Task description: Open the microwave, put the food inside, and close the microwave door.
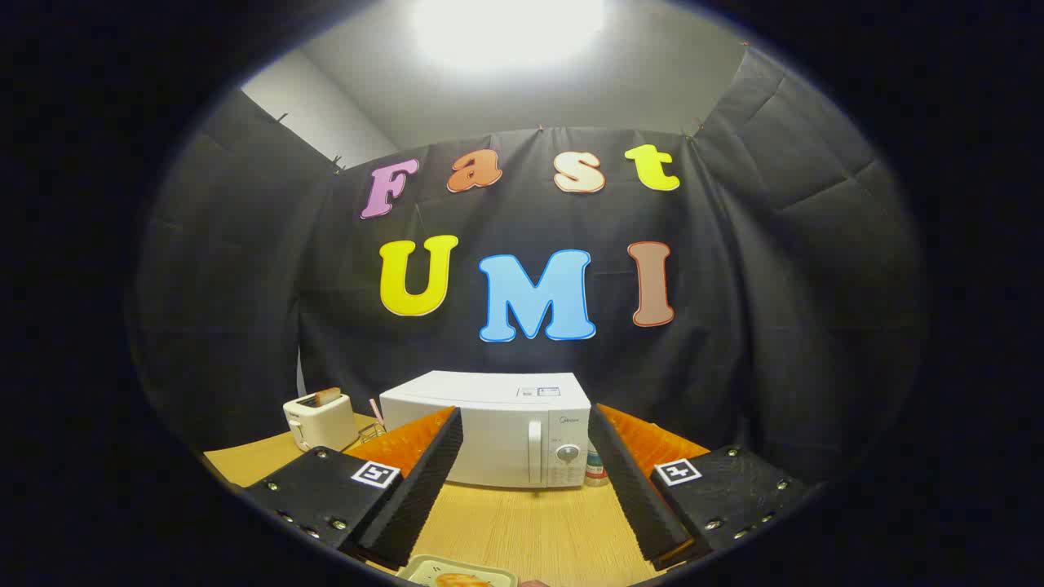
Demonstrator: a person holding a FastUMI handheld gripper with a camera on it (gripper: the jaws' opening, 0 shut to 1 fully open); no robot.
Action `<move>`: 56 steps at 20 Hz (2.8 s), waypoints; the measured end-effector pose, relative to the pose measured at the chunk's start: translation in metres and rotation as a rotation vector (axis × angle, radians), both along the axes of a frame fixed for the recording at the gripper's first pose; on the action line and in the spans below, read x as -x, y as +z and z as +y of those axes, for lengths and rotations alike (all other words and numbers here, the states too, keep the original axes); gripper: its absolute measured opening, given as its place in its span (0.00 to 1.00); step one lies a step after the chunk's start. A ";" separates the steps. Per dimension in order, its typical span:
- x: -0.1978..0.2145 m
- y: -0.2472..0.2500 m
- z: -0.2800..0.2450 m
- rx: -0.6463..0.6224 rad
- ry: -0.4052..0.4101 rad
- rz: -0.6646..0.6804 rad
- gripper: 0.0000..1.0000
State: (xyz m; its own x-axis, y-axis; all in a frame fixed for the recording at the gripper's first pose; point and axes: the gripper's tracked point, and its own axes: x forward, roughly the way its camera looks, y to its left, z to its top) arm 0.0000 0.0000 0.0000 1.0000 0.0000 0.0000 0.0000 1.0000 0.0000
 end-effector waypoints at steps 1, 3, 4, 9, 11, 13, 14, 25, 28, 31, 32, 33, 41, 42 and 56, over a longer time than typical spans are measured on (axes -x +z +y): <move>-0.002 0.000 -0.002 -0.005 -0.001 -0.001 0.98; -0.004 0.001 -0.004 -0.009 -0.003 -0.003 0.98; -0.005 0.000 -0.005 -0.005 -0.002 -0.004 0.98; -0.010 -0.005 -0.003 0.001 0.010 0.003 0.98; -0.014 -0.006 -0.003 -0.005 0.011 0.005 0.98; -0.017 -0.007 -0.002 -0.004 0.017 0.002 0.98; -0.018 -0.008 -0.002 0.000 0.017 0.000 0.98; -0.079 -0.033 -0.008 0.015 0.014 0.005 0.98; -0.105 -0.045 -0.012 0.007 0.017 0.018 0.98; -0.130 -0.059 -0.014 0.025 0.022 0.026 0.98; -0.139 -0.064 -0.013 0.029 0.028 0.029 0.98; -0.148 -0.070 -0.012 0.032 0.031 0.034 0.98; -0.209 -0.132 -0.018 0.017 0.017 0.132 0.98; -0.214 -0.141 -0.018 0.018 0.019 0.146 0.98; -0.264 -0.226 -0.015 -0.055 -0.012 0.346 0.70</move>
